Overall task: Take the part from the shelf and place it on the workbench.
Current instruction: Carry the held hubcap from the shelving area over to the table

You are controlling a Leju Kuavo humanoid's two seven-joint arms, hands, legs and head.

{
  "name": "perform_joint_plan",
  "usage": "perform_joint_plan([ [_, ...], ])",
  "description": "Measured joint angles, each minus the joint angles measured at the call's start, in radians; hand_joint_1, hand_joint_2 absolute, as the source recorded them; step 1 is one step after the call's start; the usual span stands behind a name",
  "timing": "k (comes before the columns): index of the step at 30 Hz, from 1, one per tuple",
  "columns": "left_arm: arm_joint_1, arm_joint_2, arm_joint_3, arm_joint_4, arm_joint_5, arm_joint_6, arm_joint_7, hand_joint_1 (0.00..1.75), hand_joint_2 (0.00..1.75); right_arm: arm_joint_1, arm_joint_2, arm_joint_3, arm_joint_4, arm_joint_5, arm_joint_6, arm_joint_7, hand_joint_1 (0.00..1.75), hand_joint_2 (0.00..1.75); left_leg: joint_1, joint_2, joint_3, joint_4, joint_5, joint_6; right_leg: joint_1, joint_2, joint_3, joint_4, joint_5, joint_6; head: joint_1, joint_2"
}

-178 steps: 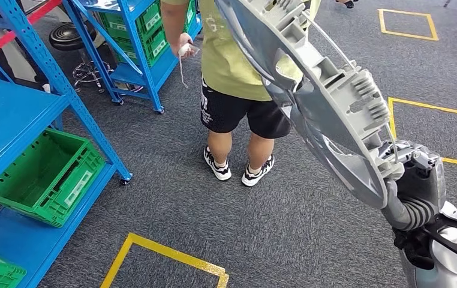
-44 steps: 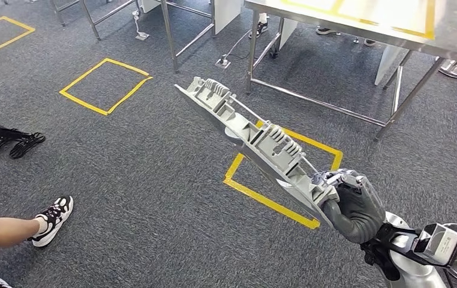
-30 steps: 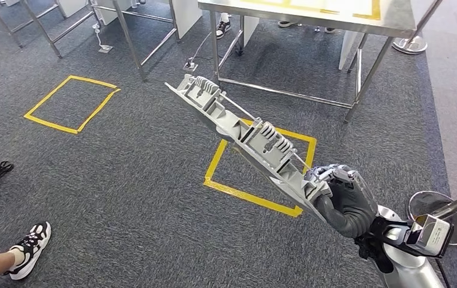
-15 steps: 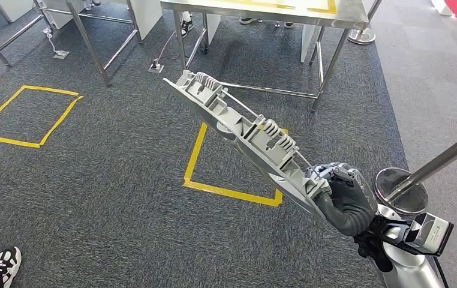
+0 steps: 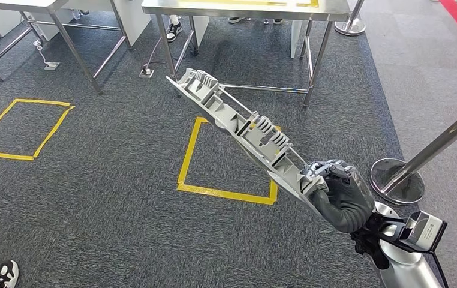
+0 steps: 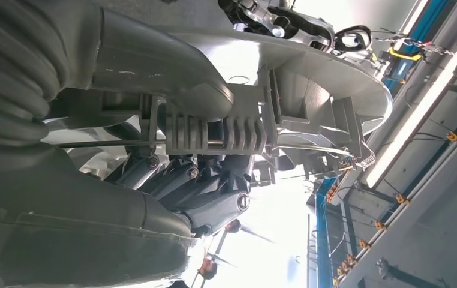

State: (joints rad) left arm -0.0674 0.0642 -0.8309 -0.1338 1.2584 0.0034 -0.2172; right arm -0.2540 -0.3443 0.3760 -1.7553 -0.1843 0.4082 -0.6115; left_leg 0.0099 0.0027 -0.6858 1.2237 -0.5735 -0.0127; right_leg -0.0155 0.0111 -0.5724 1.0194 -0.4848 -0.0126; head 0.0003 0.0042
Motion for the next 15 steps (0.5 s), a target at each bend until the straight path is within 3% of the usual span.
perform_joint_plan([
  [2,0.0,0.001,0.0,0.0,0.001,0.0,0.0,0.0,0.0,-0.001,0.001,-0.001,0.0,-0.001,0.001,0.0,1.75,1.75,-0.001,-0.007,0.064,-0.143,0.066,0.009,0.002,0.006,0.007,0.0,-0.007,0.007,0.0,0.0],
  [4,-0.001,0.003,-0.001,0.001,0.003,0.0,0.0,0.0,0.0,-0.003,0.001,-0.002,0.0,-0.002,0.001,0.0,1.75,1.75,-0.005,-0.012,0.101,-0.216,0.083,0.017,0.004,0.011,0.011,0.001,-0.011,0.017,0.001,0.0],
  [8,-0.001,0.002,-0.002,0.001,0.005,-0.001,0.0,0.0,0.0,-0.003,0.001,-0.006,0.0,-0.003,0.002,0.0,1.75,1.75,-0.003,-0.009,0.118,-0.225,0.077,0.039,0.001,0.008,0.001,0.034,-0.018,0.04,0.003,0.0],
  [10,-0.001,0.002,-0.003,0.001,0.006,-0.001,0.0,0.0,0.0,-0.006,0.001,-0.008,0.0,-0.004,0.002,0.0,1.75,1.75,-0.001,-0.008,0.126,-0.227,0.072,0.047,0.0,0.001,-0.05,0.129,-0.062,0.047,0.005,0.0],
  [12,-0.001,0.002,-0.005,0.001,0.006,-0.002,-0.001,0.0,0.0,-0.007,0.001,-0.009,0.0,-0.004,0.002,0.0,1.75,1.75,-0.001,-0.006,0.131,-0.226,0.065,0.051,-0.001,0.0,-0.126,0.254,-0.107,0.053,0.005,0.0],
  [13,0.0,0.002,-0.006,0.001,0.007,-0.003,-0.001,0.0,0.0,-0.007,0.001,-0.01,0.0,-0.004,0.002,0.0,1.75,1.75,-0.002,-0.006,0.135,-0.226,0.061,0.051,-0.001,0.0,-0.151,0.286,-0.11,0.054,0.006,0.0],
  [14,0.0,0.002,-0.008,0.001,0.007,-0.003,-0.001,0.0,0.0,-0.007,0.001,-0.01,0.0,-0.005,0.002,0.001,1.75,1.75,-0.001,-0.005,0.143,-0.226,0.055,0.05,-0.001,0.0,-0.157,0.28,-0.092,0.053,0.005,0.0],
  [15,0.0,0.001,-0.009,0.001,0.007,-0.003,-0.001,0.0,0.0,-0.007,0.001,-0.011,0.0,-0.005,0.002,0.001,1.75,1.75,-0.001,-0.005,0.153,-0.226,0.048,0.048,-0.001,-0.002,-0.143,0.234,-0.057,0.05,0.006,0.0],
])
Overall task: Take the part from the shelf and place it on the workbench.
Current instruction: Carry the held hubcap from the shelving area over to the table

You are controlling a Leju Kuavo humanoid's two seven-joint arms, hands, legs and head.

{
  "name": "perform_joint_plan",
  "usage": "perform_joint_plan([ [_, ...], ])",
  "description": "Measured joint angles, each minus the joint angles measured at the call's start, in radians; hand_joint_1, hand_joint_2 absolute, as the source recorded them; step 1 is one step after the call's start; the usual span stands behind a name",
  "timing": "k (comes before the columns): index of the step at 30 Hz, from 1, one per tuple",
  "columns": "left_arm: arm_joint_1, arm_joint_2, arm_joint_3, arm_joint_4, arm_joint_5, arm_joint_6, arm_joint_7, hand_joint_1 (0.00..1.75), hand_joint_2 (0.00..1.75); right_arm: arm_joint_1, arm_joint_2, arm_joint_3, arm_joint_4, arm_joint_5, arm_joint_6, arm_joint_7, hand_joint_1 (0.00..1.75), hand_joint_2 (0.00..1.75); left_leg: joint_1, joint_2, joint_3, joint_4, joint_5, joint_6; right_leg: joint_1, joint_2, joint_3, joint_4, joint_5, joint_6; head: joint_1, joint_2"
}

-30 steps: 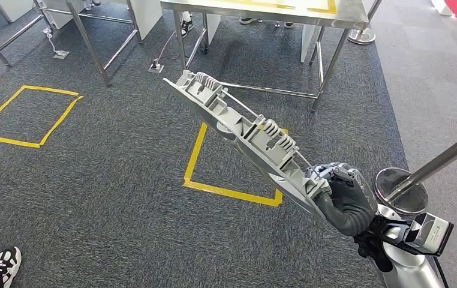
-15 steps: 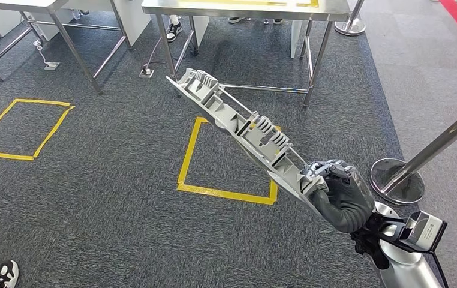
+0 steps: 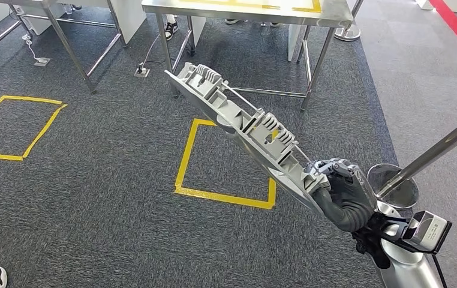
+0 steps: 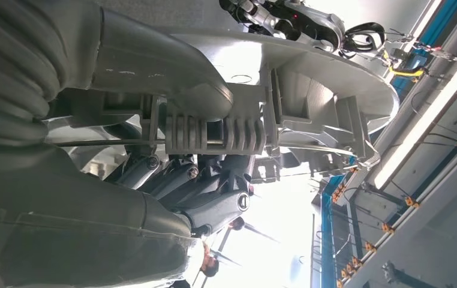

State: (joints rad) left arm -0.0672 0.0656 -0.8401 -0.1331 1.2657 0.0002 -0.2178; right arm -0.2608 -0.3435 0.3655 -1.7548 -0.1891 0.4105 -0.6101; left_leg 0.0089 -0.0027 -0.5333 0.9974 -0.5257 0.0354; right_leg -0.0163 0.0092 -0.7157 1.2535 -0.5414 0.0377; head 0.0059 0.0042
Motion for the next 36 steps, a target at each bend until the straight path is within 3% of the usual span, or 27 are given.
perform_joint_plan([
  [2,0.0,0.0,-0.001,0.0,0.0,0.0,0.0,0.0,0.0,0.0,0.0,-0.002,0.0,0.0,0.0,0.001,1.75,1.75,0.0,0.0,0.021,0.0,-0.015,-0.007,0.001,-0.01,0.053,-0.138,0.072,-0.005,0.0,0.0],
  [3,0.0,0.0,-0.001,0.001,0.0,0.0,0.0,0.0,0.0,-0.001,0.0,-0.003,0.001,-0.001,0.0,0.001,1.75,1.75,-0.001,0.001,0.026,0.0,-0.022,-0.013,0.003,-0.016,0.072,-0.186,0.083,-0.01,0.0,0.0],
  [6,0.0,0.0,-0.002,0.001,0.001,0.0,0.0,0.0,0.0,-0.002,0.0,-0.005,0.002,-0.002,-0.001,0.001,1.75,1.75,-0.003,0.008,0.033,0.005,-0.033,-0.033,0.009,-0.019,0.089,-0.213,0.073,-0.033,-0.003,0.0],
  [8,0.0,-0.001,-0.003,0.001,0.001,-0.001,0.0,0.0,0.0,-0.003,0.0,-0.005,0.002,-0.002,-0.001,0.002,1.75,1.75,-0.002,0.009,0.024,0.043,-0.03,-0.042,0.006,-0.013,0.11,-0.219,0.068,-0.048,-0.005,0.0],
  [10,-0.002,-0.001,-0.004,0.001,0.001,-0.002,0.0,0.0,0.0,-0.005,0.0,-0.006,0.001,-0.004,-0.002,0.005,1.75,1.75,0.0,0.008,-0.042,0.147,-0.038,-0.049,0.004,-0.011,0.133,-0.222,0.051,-0.059,-0.008,0.0],
  [12,-0.001,-0.001,-0.005,0.001,0.001,-0.003,0.0,0.0,0.0,-0.007,0.0,-0.006,0.001,-0.011,-0.002,0.008,1.75,1.75,0.001,0.006,-0.143,0.273,-0.077,-0.054,0.005,-0.008,0.153,-0.223,0.031,-0.064,-0.011,0.0],
  [13,0.001,0.0,-0.006,0.001,0.001,-0.003,0.0,0.0,0.0,-0.007,0.0,-0.007,0.001,-0.014,-0.002,0.01,1.75,1.75,0.001,0.006,-0.183,0.306,-0.096,-0.055,0.006,-0.005,0.165,-0.223,0.02,-0.065,-0.011,0.0],
  [14,0.002,0.0,-0.007,0.001,0.001,-0.003,0.0,0.0,0.0,-0.007,0.0,-0.007,0.001,-0.017,-0.002,0.011,1.75,1.75,0.001,0.006,-0.207,0.308,-0.103,-0.054,0.006,-0.002,0.18,-0.223,0.009,-0.064,-0.011,0.0],
  [15,0.003,0.0,-0.008,0.001,0.001,-0.003,0.0,0.0,0.0,-0.007,0.0,-0.007,0.001,-0.018,-0.002,0.012,1.75,1.75,0.0,0.006,-0.214,0.276,-0.091,-0.052,0.007,0.0,0.197,-0.223,-0.004,-0.063,-0.012,0.0],
  [16,0.004,0.001,-0.008,0.001,0.001,-0.003,0.0,0.0,0.0,-0.007,0.0,-0.007,0.001,-0.019,-0.002,0.013,1.75,1.75,-0.002,0.005,-0.208,0.218,-0.055,-0.047,0.007,0.002,0.214,-0.223,-0.017,-0.062,-0.012,0.0],
  [18,0.007,0.005,-0.008,0.003,0.001,-0.003,0.0,0.0,0.0,-0.007,0.0,-0.007,0.001,-0.021,-0.002,0.014,1.75,1.75,-0.009,0.0,-0.187,0.096,0.057,-0.032,0.01,0.005,0.244,-0.224,-0.045,-0.056,-0.011,0.0],
  [19,0.008,0.006,-0.009,0.004,0.001,-0.003,0.001,0.0,0.0,-0.007,0.0,-0.007,0.002,-0.023,-0.002,0.015,1.75,1.75,-0.013,-0.003,-0.176,0.062,0.098,-0.026,0.01,0.007,0.255,-0.227,-0.056,-0.05,-0.011,0.0],
  [20,0.009,0.008,-0.009,0.004,0.001,-0.003,0.001,0.0,0.0,-0.008,-0.001,-0.007,0.002,-0.024,-0.002,0.015,1.75,1.75,-0.016,-0.005,-0.168,0.045,0.119,-0.02,0.01,0.009,0.265,-0.229,-0.062,-0.044,-0.012,0.0],
  [22,0.009,0.008,-0.009,0.004,0.002,-0.002,0.001,0.0,0.0,-0.009,-0.002,-0.01,0.001,-0.027,-0.002,0.017,1.75,1.75,-0.015,-0.005,-0.145,0.034,0.112,-0.011,0.009,0.01,0.271,-0.219,-0.051,-0.03,-0.012,0.0],
  [23,0.008,0.008,-0.009,0.004,0.002,-0.001,0.001,0.0,0.0,-0.009,-0.004,-0.011,0.0,-0.03,-0.002,0.018,1.75,1.75,-0.013,-0.004,-0.133,0.024,0.108,-0.004,0.009,0.008,0.256,-0.187,-0.034,-0.025,-0.012,0.0],
  [25,0.006,0.008,-0.009,0.004,0.005,0.002,0.002,0.0,0.0,-0.011,-0.009,-0.014,0.0,-0.036,-0.001,0.018,1.75,1.75,-0.007,-0.004,-0.107,0.01,0.096,0.006,0.008,0.005,0.183,-0.077,-0.02,-0.015,-0.01,0.0],
  [26,0.006,0.009,-0.009,0.004,0.006,0.003,0.002,0.0,0.0,-0.011,-0.012,-0.014,0.0,-0.038,-0.001,0.018,1.75,1.75,-0.006,-0.004,-0.096,0.007,0.087,0.009,0.008,0.003,0.139,-0.019,-0.036,-0.011,-0.009,0.0],
  [28,0.006,0.008,-0.009,0.004,0.01,0.003,0.002,0.0,0.0,-0.011,-0.018,-0.016,0.0,-0.041,0.0,0.018,1.75,1.75,-0.005,-0.007,-0.071,0.005,0.064,0.01,0.006,0.003,0.067,0.042,-0.104,-0.003,-0.009,0.0],
  [29,0.006,0.007,-0.009,0.004,0.01,0.003,0.002,0.0,0.0,-0.01,-0.02,-0.016,0.0,-0.042,0.0,0.018,1.75,1.75,-0.005,-0.008,-0.055,0.005,0.051,0.009,0.005,0.002,0.049,0.037,-0.125,-0.001,-0.009,0.0],
  [30,0.006,0.006,-0.009,0.004,0.01,0.003,0.002,0.0,0.0,-0.008,-0.021,-0.016,0.0,-0.043,0.001,0.018,1.75,1.75,-0.005,-0.009,-0.038,0.005,0.038,0.008,0.004,0.002,0.043,0.007,-0.12,-0.001,-0.009,0.0],
  [31,0.006,0.006,-0.009,0.004,0.01,0.003,0.002,0.0,0.0,-0.006,-0.023,-0.016,0.0,-0.044,0.001,0.018,1.75,1.75,-0.004,-0.01,-0.02,0.005,0.025,0.005,0.004,0.001,0.049,-0.046,-0.085,-0.001,-0.009,0.0],
  [33,0.007,0.005,-0.009,0.004,0.011,0.003,0.002,0.0,0.0,-0.001,-0.026,-0.016,0.0,-0.045,0.002,0.015,1.75,1.75,-0.005,-0.012,0.01,0.005,-0.001,-0.003,0.003,-0.008,0.074,-0.162,0.026,-0.006,-0.008,0.0],
  [34,0.007,0.005,-0.009,0.005,0.012,0.003,0.002,0.0,0.0,0.002,-0.027,-0.017,0.0,-0.045,0.003,0.013,1.75,1.75,-0.006,-0.012,0.02,0.004,-0.012,-0.01,0.004,-0.013,0.084,-0.198,0.064,-0.011,-0.009,0.0],
  [35,0.006,0.006,-0.009,0.005,0.012,0.003,0.002,0.0,0.0,0.004,-0.028,-0.018,0.0,-0.044,0.004,0.012,1.75,1.75,-0.007,-0.011,0.03,0.005,-0.02,-0.017,0.006,-0.016,0.091,-0.214,0.085,-0.019,-0.01,0.0],
  [36,0.006,0.005,-0.009,0.005,0.012,0.003,0.002,0.0,0.0,0.004,-0.028,-0.02,0.0,-0.044,0.005,0.01,1.75,1.75,-0.008,-0.01,0.04,0.008,-0.024,-0.024,0.007,-0.016,0.096,-0.215,0.083,-0.027,-0.011,0.0],
])
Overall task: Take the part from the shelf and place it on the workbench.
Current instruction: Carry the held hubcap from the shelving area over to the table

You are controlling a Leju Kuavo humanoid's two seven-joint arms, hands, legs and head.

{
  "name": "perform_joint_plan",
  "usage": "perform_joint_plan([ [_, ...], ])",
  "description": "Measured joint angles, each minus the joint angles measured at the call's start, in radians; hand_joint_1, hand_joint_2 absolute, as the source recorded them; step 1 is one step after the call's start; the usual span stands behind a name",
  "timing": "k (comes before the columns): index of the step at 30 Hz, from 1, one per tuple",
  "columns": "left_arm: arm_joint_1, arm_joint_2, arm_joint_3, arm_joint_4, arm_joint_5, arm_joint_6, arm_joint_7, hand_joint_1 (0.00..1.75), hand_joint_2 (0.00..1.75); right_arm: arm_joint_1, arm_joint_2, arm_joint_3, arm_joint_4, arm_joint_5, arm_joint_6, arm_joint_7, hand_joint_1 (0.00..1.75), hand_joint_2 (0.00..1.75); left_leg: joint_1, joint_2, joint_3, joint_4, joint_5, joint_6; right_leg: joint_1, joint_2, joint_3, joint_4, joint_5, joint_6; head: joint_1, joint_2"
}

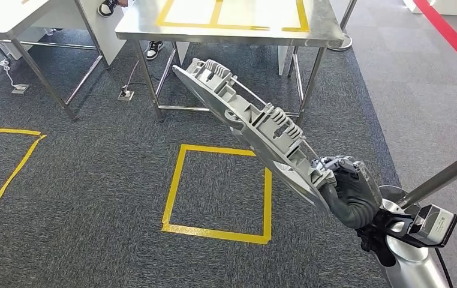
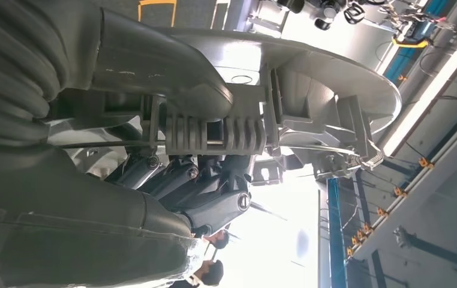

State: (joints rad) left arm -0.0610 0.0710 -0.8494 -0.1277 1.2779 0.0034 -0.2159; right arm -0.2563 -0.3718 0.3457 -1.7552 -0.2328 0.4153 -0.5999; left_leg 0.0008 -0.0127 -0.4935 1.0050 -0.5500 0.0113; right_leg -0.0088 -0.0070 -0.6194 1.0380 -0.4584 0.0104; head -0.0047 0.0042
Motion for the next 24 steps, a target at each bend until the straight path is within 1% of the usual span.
perform_joint_plan([
  [2,-0.001,-0.001,0.0,0.0,0.0,0.0,0.0,0.0,0.0,0.0,-0.001,-0.005,-0.001,0.001,0.002,-0.001,1.75,1.75,0.001,0.003,0.006,0.014,-0.004,-0.01,-0.002,0.004,0.018,-0.005,0.0,-0.015,0.0,0.0],
  [3,-0.002,-0.001,0.0,0.0,0.0,-0.001,0.0,0.0,0.0,-0.001,-0.001,-0.007,-0.002,0.001,0.003,-0.002,1.75,1.75,0.001,0.004,-0.006,0.039,-0.011,-0.014,-0.004,0.005,0.028,-0.007,-0.003,-0.021,-0.003,0.0],
  [4,-0.004,-0.001,-0.001,0.0,0.0,-0.002,0.0,0.0,0.0,-0.002,-0.001,-0.009,-0.003,0.001,0.004,-0.002,1.75,1.75,0.002,0.005,-0.03,0.082,-0.026,-0.017,-0.005,0.005,0.036,-0.008,-0.007,-0.026,-0.005,0.0],
  [5,-0.005,-0.001,-0.002,0.0,0.0,-0.003,0.0,0.0,0.0,-0.002,-0.001,-0.011,-0.003,0.0,0.004,-0.002,1.75,1.75,0.003,0.006,-0.067,0.142,-0.048,-0.02,-0.005,0.005,0.041,-0.009,-0.012,-0.03,-0.007,0.0],
  [6,-0.007,-0.001,-0.004,0.0,0.0,-0.004,0.0,0.0,0.0,-0.003,-0.001,-0.011,-0.004,0.0,0.004,-0.001,1.75,1.75,0.004,0.006,-0.112,0.206,-0.073,-0.023,-0.005,0.006,0.043,-0.009,-0.017,-0.032,-0.01,0.0],
  [7,-0.007,-0.001,-0.006,0.0,0.0,-0.005,0.0,0.0,0.0,-0.002,-0.001,-0.011,-0.004,0.0,0.003,0.0,1.75,1.75,0.005,0.006,-0.153,0.257,-0.091,-0.025,-0.005,0.007,0.046,-0.009,-0.022,-0.033,-0.009,0.0],
  [8,-0.006,-0.001,-0.007,0.0,-0.001,-0.005,0.0,0.0,0.0,-0.002,0.0,-0.011,-0.004,0.0,0.003,0.001,1.75,1.75,0.005,0.007,-0.182,0.28,-0.093,-0.025,-0.005,0.008,0.051,-0.009,-0.028,-0.033,-0.01,0.0],
  [9,-0.006,-0.001,-0.008,0.0,-0.001,-0.006,0.0,0.0,0.0,-0.001,0.0,-0.011,-0.004,0.001,0.003,0.002,1.75,1.75,0.005,0.007,-0.192,0.265,-0.071,-0.025,-0.005,0.009,0.058,-0.009,-0.035,-0.031,-0.01,0.0],
  [10,-0.006,0.0,-0.008,0.0,-0.001,-0.006,0.0,0.0,0.0,-0.001,0.0,-0.01,-0.004,0.002,0.003,0.004,1.75,1.75,0.005,0.007,-0.183,0.216,-0.03,-0.024,-0.005,0.009,0.068,-0.009,-0.042,-0.029,-0.01,0.0],
  [11,-0.006,0.001,-0.009,0.0,-0.001,-0.006,0.0,0.0,0.0,-0.001,0.001,-0.01,-0.004,0.002,0.002,0.005,1.75,1.75,0.005,0.007,-0.162,0.145,0.02,-0.021,-0.005,0.009,0.077,-0.009,-0.05,-0.026,-0.01,0.0],
  [12,-0.006,0.001,-0.009,0.0,-0.001,-0.006,0.0,0.0,0.0,-0.001,0.002,-0.01,-0.004,0.003,0.001,0.006,1.75,1.75,0.003,0.008,-0.142,0.085,0.045,-0.018,-0.004,0.009,0.086,-0.01,-0.057,-0.022,-0.009,0.0],
  [13,-0.007,0.002,-0.009,0.0,-0.002,-0.006,0.0,0.0,0.0,-0.002,0.003,-0.01,-0.004,0.004,0.0,0.006,1.75,1.75,0.001,0.008,-0.127,0.046,0.048,-0.014,-0.003,0.01,0.093,-0.012,-0.064,-0.016,-0.009,0.0],
  [14,-0.007,0.002,-0.009,0.0,-0.002,-0.006,0.0,0.0,0.0,-0.003,0.005,-0.01,-0.004,0.005,-0.002,0.007,1.75,1.75,-0.001,0.008,-0.12,0.028,0.04,-0.009,-0.002,0.01,0.097,-0.015,-0.069,-0.009,-0.009,0.0],
  [15,-0.007,0.002,-0.009,0.0,-0.002,-0.006,0.0,0.0,0.0,-0.004,0.006,-0.01,-0.004,0.005,-0.003,0.007,1.75,1.75,-0.002,0.007,-0.118,0.027,0.028,-0.002,-0.001,0.011,0.1,-0.012,-0.068,-0.002,-0.008,0.0],
  [16,-0.006,0.002,-0.009,0.001,-0.002,-0.006,0.0,0.0,0.0,-0.004,0.007,-0.01,-0.005,0.006,-0.004,0.007,1.75,1.75,-0.001,0.006,-0.108,0.024,0.032,0.006,-0.001,0.012,0.105,-0.006,-0.069,0.005,-0.009,0.0],
  [17,-0.005,0.002,-0.01,0.001,-0.002,-0.006,-0.001,0.0,0.0,-0.004,0.007,-0.01,-0.005,0.007,-0.004,0.008,1.75,1.75,0.002,0.006,-0.095,0.019,0.044,0.014,-0.001,0.011,0.107,0.006,-0.069,0.011,-0.007,0.0],
  [18,-0.005,0.003,-0.01,0.001,-0.002,-0.006,-0.001,0.0,0.0,-0.005,0.008,-0.01,-0.006,0.007,-0.004,0.008,1.75,1.75,0.005,0.006,-0.082,0.017,0.049,0.021,0.0,0.011,0.103,0.033,-0.072,0.016,-0.006,0.0],
  [19,-0.006,0.003,-0.011,0.001,-0.002,-0.006,-0.001,0.0,0.0,-0.007,0.008,-0.01,-0.006,0.008,-0.004,0.008,1.75,1.75,0.007,0.006,-0.069,0.016,0.047,0.026,0.0,0.01,0.084,0.07,-0.081,0.02,-0.004,0.0],
  [20,-0.007,0.003,-0.013,0.001,-0.002,-0.006,-0.002,0.0,0.0,-0.008,0.009,-0.01,-0.007,0.008,-0.005,0.009,1.75,1.75,0.007,0.006,-0.063,0.015,0.042,0.029,0.0,0.009,0.05,0.124,-0.096,0.024,-0.003,0.0],
  [22,-0.007,0.003,-0.017,0.001,-0.002,-0.006,-0.002,0.0,0.0,-0.01,0.011,-0.01,-0.007,0.009,-0.006,0.009,1.75,1.75,0.006,0.004,-0.053,0.015,0.028,0.032,0.0,0.009,-0.04,0.238,-0.142,0.028,-0.001,0.0],
  [23,-0.007,0.003,-0.018,0.001,-0.003,-0.006,-0.002,0.0,0.0,-0.009,0.012,-0.01,-0.007,0.01,-0.006,0.009,1.75,1.75,0.006,0.003,-0.046,0.015,0.02,0.032,0.0,0.009,-0.075,0.267,-0.16,0.027,-0.001,0.0],
  [24,-0.006,0.003,-0.02,0.001,-0.004,-0.006,-0.002,0.0,0.0,-0.009,0.013,-0.009,-0.007,0.011,-0.006,0.009,1.75,1.75,0.005,0.001,-0.037,0.015,0.011,0.032,0.0,0.009,-0.094,0.264,-0.164,0.025,0.0,0.0],
])
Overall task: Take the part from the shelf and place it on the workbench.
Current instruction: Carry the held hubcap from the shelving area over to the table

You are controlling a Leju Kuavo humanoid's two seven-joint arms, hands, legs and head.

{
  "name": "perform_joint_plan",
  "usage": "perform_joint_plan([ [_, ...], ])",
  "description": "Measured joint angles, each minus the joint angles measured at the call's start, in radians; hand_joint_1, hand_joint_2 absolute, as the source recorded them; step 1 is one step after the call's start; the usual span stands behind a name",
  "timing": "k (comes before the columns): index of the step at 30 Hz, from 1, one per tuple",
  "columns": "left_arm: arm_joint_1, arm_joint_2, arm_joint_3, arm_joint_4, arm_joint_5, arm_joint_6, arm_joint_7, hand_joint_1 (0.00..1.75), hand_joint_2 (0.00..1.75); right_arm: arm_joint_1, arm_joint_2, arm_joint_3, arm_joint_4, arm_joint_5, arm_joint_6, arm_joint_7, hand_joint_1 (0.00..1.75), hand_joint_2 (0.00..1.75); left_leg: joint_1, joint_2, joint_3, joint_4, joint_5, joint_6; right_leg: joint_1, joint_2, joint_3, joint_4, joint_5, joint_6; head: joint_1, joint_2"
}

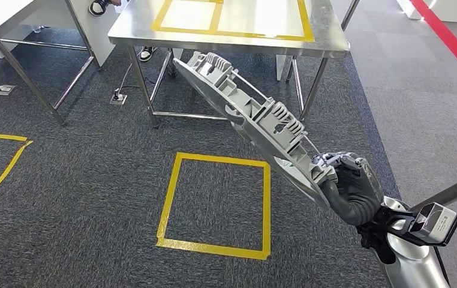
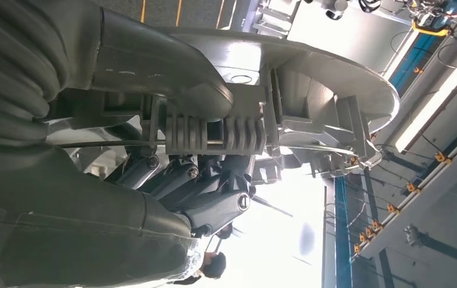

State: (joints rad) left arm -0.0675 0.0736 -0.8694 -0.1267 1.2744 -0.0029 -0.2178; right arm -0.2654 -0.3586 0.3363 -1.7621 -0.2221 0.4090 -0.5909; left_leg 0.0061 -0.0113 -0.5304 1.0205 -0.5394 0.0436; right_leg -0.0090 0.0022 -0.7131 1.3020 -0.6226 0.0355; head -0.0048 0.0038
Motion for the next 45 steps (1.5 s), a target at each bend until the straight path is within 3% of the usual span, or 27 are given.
perform_joint_plan([
  [1,0.0,0.0,-0.002,0.0,-0.001,0.0,0.0,0.0,0.0,0.0,0.001,0.0,0.0,0.001,0.0,0.0,1.75,1.75,-0.001,-0.002,0.012,0.0,-0.011,-0.001,0.0,0.0,-0.002,-0.037,0.017,-0.004,0.0,0.0],
  [4,0.001,-0.001,-0.004,0.0,-0.002,-0.001,-0.001,0.0,0.0,0.002,0.002,0.0,0.001,0.002,0.0,0.001,1.75,1.75,-0.003,-0.004,0.05,0.0,-0.048,-0.009,0.005,-0.002,0.031,-0.207,0.155,-0.022,-0.001,0.0],
  [6,0.002,-0.002,-0.004,0.0,-0.003,-0.004,-0.003,0.0,0.0,0.003,0.003,-0.001,0.001,0.004,-0.002,-0.001,1.75,1.75,-0.004,-0.004,0.067,-0.003,-0.064,-0.022,0.011,-0.002,0.05,-0.244,0.196,-0.03,-0.004,0.0],
  [9,-0.003,-0.002,-0.005,0.0,-0.006,-0.008,-0.008,0.0,0.0,-0.002,0.004,-0.001,-0.002,0.009,-0.007,-0.004,1.75,1.75,-0.004,0.0,0.05,0.068,-0.029,-0.039,0.009,0.002,0.093,-0.262,0.174,-0.046,-0.007,0.0],
  [11,-0.007,-0.003,-0.008,0.0,-0.006,-0.009,-0.01,0.0,0.0,-0.003,0.006,0.0,-0.002,0.014,-0.015,-0.006,1.75,1.75,-0.003,0.002,-0.036,0.189,-0.002,-0.048,0.003,0.001,0.125,-0.273,0.156,-0.055,-0.012,0.0],
  [12,-0.006,-0.002,-0.01,0.0,-0.006,-0.009,-0.012,0.0,0.0,-0.003,0.008,0.001,-0.002,0.015,-0.019,-0.006,1.75,1.75,-0.002,0.002,-0.088,0.245,-0.015,-0.051,0.001,0.002,0.141,-0.276,0.144,-0.057,-0.014,0.0],
  [14,-0.002,-0.001,-0.015,0.0,-0.006,-0.009,-0.012,0.0,0.0,-0.002,0.013,0.004,-0.002,0.017,-0.027,-0.007,1.75,1.75,0.0,0.002,-0.176,0.294,-0.094,-0.057,-0.002,0.006,0.173,-0.279,0.116,-0.058,-0.015,0.0],
  [16,0.001,0.0,-0.018,0.001,-0.006,-0.008,-0.012,0.0,0.0,-0.002,0.018,0.009,-0.002,0.021,-0.033,-0.007,1.75,1.75,0.0,0.003,-0.218,0.252,-0.148,-0.06,-0.004,0.009,0.211,-0.28,0.084,-0.056,-0.015,0.0],
  [17,0.002,0.001,-0.019,0.001,-0.006,-0.008,-0.012,0.0,0.0,-0.002,0.021,0.012,-0.002,0.024,-0.035,-0.007,1.75,1.75,0.0,0.004,-0.223,0.202,-0.124,-0.059,-0.005,0.01,0.231,-0.28,0.067,-0.054,-0.015,0.0],
  [20,0.006,0.004,-0.021,0.002,-0.004,-0.007,-0.012,0.0,0.0,-0.003,0.033,0.021,-0.001,0.033,-0.041,-0.007,1.75,1.75,-0.004,0.009,-0.209,0.05,0.098,-0.049,-0.003,0.013,0.282,-0.284,0.014,-0.041,-0.015,0.0],
  [21,0.007,0.005,-0.021,0.002,-0.002,-0.007,-0.012,0.0,0.0,-0.005,0.037,0.023,0.0,0.034,-0.043,-0.007,1.75,1.75,-0.005,0.009,-0.199,0.031,0.142,-0.043,-0.001,0.015,0.3,-0.287,0.004,-0.035,-0.016,0.0],
  [22,0.006,0.005,-0.021,0.002,-0.001,-0.007,-0.012,0.0,0.0,-0.008,0.04,0.025,0.0,0.035,-0.045,-0.008,1.75,1.75,-0.006,0.009,-0.187,0.028,0.147,-0.037,0.0,0.017,0.311,-0.283,0.005,-0.027,-0.015,0.0],
  [24,0.003,0.005,-0.021,0.001,0.001,-0.006,-0.012,0.0,0.0,-0.014,0.045,0.029,0.0,0.036,-0.05,-0.009,1.75,1.75,-0.002,0.006,-0.159,0.022,0.131,-0.022,0.0,0.015,0.282,-0.209,0.049,-0.013,-0.015,0.0],
  [26,0.001,0.006,-0.022,0.001,0.001,-0.006,-0.014,0.0,0.0,-0.017,0.048,0.033,0.001,0.037,-0.054,-0.011,1.75,1.75,0.001,0.004,-0.127,0.015,0.108,-0.009,-0.001,0.01,0.185,-0.068,0.092,-0.005,-0.013,0.0],
  [27,0.001,0.006,-0.022,0.001,0.002,-0.006,-0.014,0.0,0.0,-0.016,0.049,0.033,0.001,0.037,-0.057,-0.013,1.75,1.75,0.001,0.003,-0.109,0.013,0.092,-0.006,0.0,0.008,0.132,-0.009,0.08,-0.003,-0.012,0.0],
  [29,0.002,0.006,-0.022,0.001,0.002,-0.006,-0.015,0.0,0.0,-0.012,0.049,0.034,0.002,0.038,-0.061,-0.018,1.75,1.75,0.001,-0.003,-0.069,0.01,0.056,-0.003,-0.001,0.008,0.05,0.038,-0.012,0.001,-0.012,0.0],
  [31,0.003,0.006,-0.023,0.001,0.002,-0.006,-0.016,0.0,0.0,-0.006,0.048,0.035,0.004,0.04,-0.063,-0.025,1.75,1.75,0.001,-0.009,-0.023,0.01,0.018,-0.004,0.0,0.008,0.005,0.002,-0.1,0.003,-0.012,0.0],
  [32,0.004,0.006,-0.024,0.001,0.002,-0.006,-0.017,0.0,0.0,-0.004,0.048,0.035,0.005,0.041,-0.063,-0.028,1.75,1.75,0.001,-0.012,0.002,0.01,-0.002,-0.005,0.0,0.008,-0.005,-0.042,-0.1,0.0,-0.011,0.0],
  [33,0.005,0.006,-0.025,0.001,0.003,-0.006,-0.017,0.0,0.0,-0.002,0.047,0.036,0.007,0.042,-0.064,-0.031,1.75,1.75,0.001,-0.013,0.023,0.01,-0.022,-0.008,0.0,0.006,-0.011,-0.098,-0.053,-0.004,-0.011,0.0],
  [35,0.009,0.006,-0.028,0.002,0.003,-0.006,-0.017,0.0,0.0,0.001,0.047,0.039,0.01,0.044,-0.065,-0.033,1.75,1.75,-0.001,-0.013,0.065,0.01,-0.063,-0.016,0.003,0.0,-0.008,-0.198,0.127,-0.015,-0.012,0.0],
  [36,0.01,0.006,-0.029,0.002,0.004,-0.006,-0.017,0.0,0.0,0.002,0.047,0.04,0.011,0.045,-0.066,-0.034,1.75,1.75,-0.001,-0.013,0.082,0.005,-0.081,-0.023,0.006,-0.001,0.0,-0.222,0.193,-0.02,-0.014,0.0],
  [37,0.01,0.006,-0.029,0.002,0.004,-0.006,-0.017,0.0,0.0,0.001,0.048,0.041,0.011,0.046,-0.067,-0.035,1.75,1.75,-0.002,-0.012,0.097,0.009,-0.086,-0.03,0.01,-0.001,0.011,-0.231,0.222,-0.025,-0.015,0.0],
  [38,0.008,0.006,-0.029,0.002,0.004,-0.006,-0.017,0.0,0.0,-0.003,0.048,0.041,0.01,0.046,-0.068,-0.034,1.75,1.75,-0.001,-0.011,0.093,0.029,-0.075,-0.037,0.01,0.003,0.025,-0.23,0.212,-0.031,-0.015,0.0],
  [40,-0.001,0.005,-0.03,0.001,0.004,-0.008,-0.018,0.0,0.0,-0.01,0.049,0.041,0.004,0.044,-0.069,-0.034,1.75,1.75,-0.001,-0.004,0.035,0.141,-0.015,-0.047,0.006,0.008,0.053,-0.24,0.192,-0.044,-0.017,0.0],
  [42,-0.006,0.003,-0.031,0.0,0.004,-0.009,-0.018,0.0,0.0,-0.01,0.053,0.04,0.001,0.039,-0.07,-0.035,1.75,1.75,0.0,0.001,-0.071,0.266,0.009,-0.054,0.003,0.011,0.085,-0.249,0.167,-0.053,-0.02,0.0],
  [43,-0.005,0.003,-0.032,0.0,0.005,-0.009,-0.018,0.0,0.0,-0.007,0.055,0.04,0.0,0.036,-0.071,-0.036,1.75,1.75,0.001,0.002,-0.116,0.298,-0.018,-0.056,0.002,0.014,0.102,-0.251,0.153,-0.056,-0.023,0.0],
  [45,-0.001,0.004,-0.034,0.0,0.005,-0.008,-0.018,0.0,0.0,0.002,0.059,0.04,-0.001,0.034,-0.072,-0.039,1.75,1.75,0.002,0.003,-0.181,0.303,-0.12,-0.061,0.0,0.025,0.139,-0.253,0.121,-0.056,-0.024,0.0],
])
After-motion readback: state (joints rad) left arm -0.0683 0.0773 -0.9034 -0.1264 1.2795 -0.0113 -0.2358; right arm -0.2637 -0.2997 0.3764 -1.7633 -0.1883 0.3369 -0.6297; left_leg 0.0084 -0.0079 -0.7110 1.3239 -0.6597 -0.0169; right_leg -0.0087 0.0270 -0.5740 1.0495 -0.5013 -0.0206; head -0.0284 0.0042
